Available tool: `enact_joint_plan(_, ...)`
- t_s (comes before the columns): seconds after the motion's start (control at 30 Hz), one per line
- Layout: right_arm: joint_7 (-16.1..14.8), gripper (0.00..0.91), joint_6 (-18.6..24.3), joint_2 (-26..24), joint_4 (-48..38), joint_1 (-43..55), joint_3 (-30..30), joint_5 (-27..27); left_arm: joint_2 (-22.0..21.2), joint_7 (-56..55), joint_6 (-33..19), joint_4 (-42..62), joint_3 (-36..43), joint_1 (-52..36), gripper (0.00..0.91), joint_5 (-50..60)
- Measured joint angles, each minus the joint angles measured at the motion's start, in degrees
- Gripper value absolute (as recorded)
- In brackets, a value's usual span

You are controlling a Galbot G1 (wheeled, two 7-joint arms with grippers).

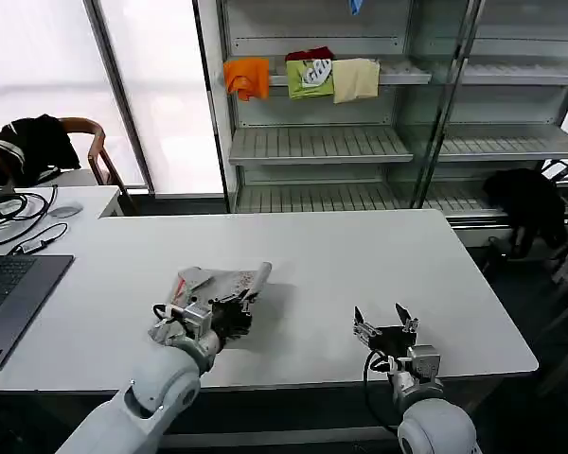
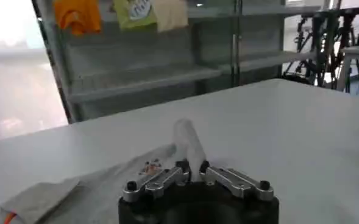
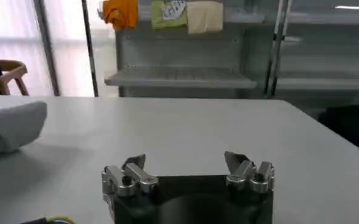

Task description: Fold and organize the clothes.

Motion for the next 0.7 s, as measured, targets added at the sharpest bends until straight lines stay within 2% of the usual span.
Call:
enact_joint_plan(0.33,0.49,0.907,-0.93,0.51,-1.43,1.69,-1.15,1.95,-3.92,-2.91,-1.01,0.06,2.42,-2.47,0.907,-2.12)
enact_joint_plan(0.53,1.99,0.907,-1.52,0.85,-1.7,3.44,-2.26,7.1,-4.24,-4.7,-1.29,-2.29,0.93,-2.41,0.907,-3.83)
enact_joint_plan(0.7,4.51,0.907,-1.79,1.49,-2.29,5.37,-3.48,13.87,-2.55,-4.32,-1.21,-4.54,-2.5,-0.75,0.907,-1.05)
